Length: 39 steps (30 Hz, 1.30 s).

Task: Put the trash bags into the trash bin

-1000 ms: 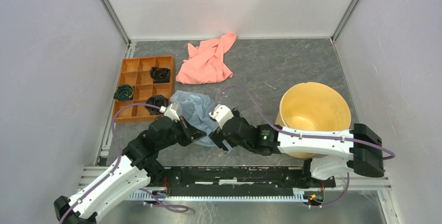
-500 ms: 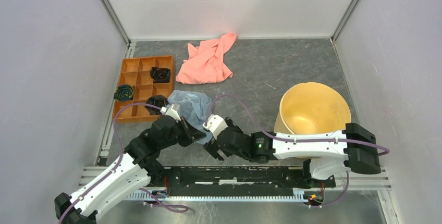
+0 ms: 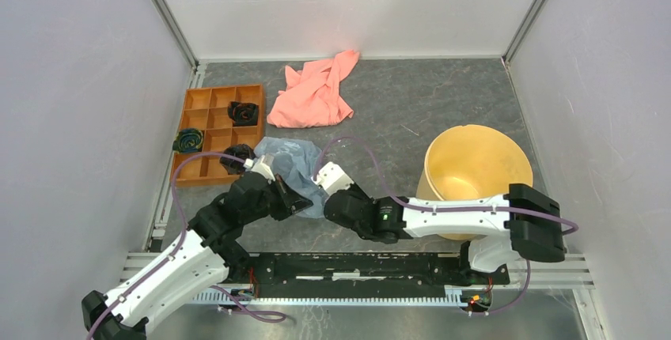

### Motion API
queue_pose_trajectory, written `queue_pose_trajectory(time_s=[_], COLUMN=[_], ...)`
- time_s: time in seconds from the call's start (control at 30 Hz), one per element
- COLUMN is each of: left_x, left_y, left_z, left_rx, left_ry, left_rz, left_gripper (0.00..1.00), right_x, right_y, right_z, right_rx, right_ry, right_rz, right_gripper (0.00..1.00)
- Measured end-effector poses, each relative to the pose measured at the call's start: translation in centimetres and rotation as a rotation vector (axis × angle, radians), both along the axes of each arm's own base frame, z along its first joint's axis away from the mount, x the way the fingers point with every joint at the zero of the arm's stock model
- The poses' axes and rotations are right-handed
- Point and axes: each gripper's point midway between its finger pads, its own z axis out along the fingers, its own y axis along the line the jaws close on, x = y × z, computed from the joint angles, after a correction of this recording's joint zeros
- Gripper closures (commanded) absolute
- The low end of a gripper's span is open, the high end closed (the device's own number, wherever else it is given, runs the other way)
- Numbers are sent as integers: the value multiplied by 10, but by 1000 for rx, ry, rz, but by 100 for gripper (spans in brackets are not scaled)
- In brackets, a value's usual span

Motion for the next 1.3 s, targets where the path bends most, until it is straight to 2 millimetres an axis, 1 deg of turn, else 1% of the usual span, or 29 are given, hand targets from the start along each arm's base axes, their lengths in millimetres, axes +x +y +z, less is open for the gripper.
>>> queue_pose_trajectory(time_s=[0.1, 0.17, 0.2, 0.23, 0.3, 0.37, 0.47, 0.5, 0.6, 0.63, 0.7, 0.77, 0.87, 0.97, 1.13, 1.2, 1.3], left_x=[3, 8, 10, 12, 14, 14, 13, 12, 12, 11, 8, 2, -11, -26, -50, -52, -43], left_y=[-2, -5, -6, -6, -8, -7, -6, -6, -8, -10, -12, -16, -23, -37, -63, -67, -67], left_z=[7, 8, 6, 4, -3, -7, -3, 1, 10, 9, 1, -13, -30, -35, -42, -49, -60], left_rx=[17, 44, 62, 80, 116, 144, 143, 131, 87, 73, 56, 49, 57, 50, 17, 0, -4], left_ry=[-20, -21, -16, -13, 2, 5, -22, -34, -81, -88, -84, -58, -20, -20, -73, -78, -74], left_rz=[-17, -29, -34, -41, -53, -61, -65, -65, -69, -72, -78, -95, -133, -176, -208, -182, -109], left_gripper=[85, 82, 78, 73, 58, 42, 26, 23, 18, 16, 10, 6, 6, 6, 6, 5, 6], right_x=[6, 8, 9, 10, 12, 15, 16, 16, 15, 15, 14, 13, 13, 13, 11, 11, 9], right_y=[-10, -19, -24, -29, -35, -34, -31, -30, -26, -24, -23, -21, -19, -18, -17, -16, -17], right_z=[19, 40, 51, 60, 78, 92, 95, 94, 89, 88, 87, 88, 91, 93, 93, 94, 96], right_rx=[31, 96, 137, 163, 221, 267, 278, 277, 270, 270, 276, 286, 310, 335, 379, 402, 427], right_ry=[-51, -92, -115, -133, -170, -196, -208, -206, -197, -191, -183, -177, -170, -158, -131, -118, -105], right_rz=[-42, -66, -79, -85, -98, -108, -103, -100, -88, -82, -77, -75, -84, -98, -121, -122, -122], right_gripper=[100, 100, 100, 100, 100, 100, 100, 100, 100, 100, 100, 100, 100, 100, 100, 100, 100])
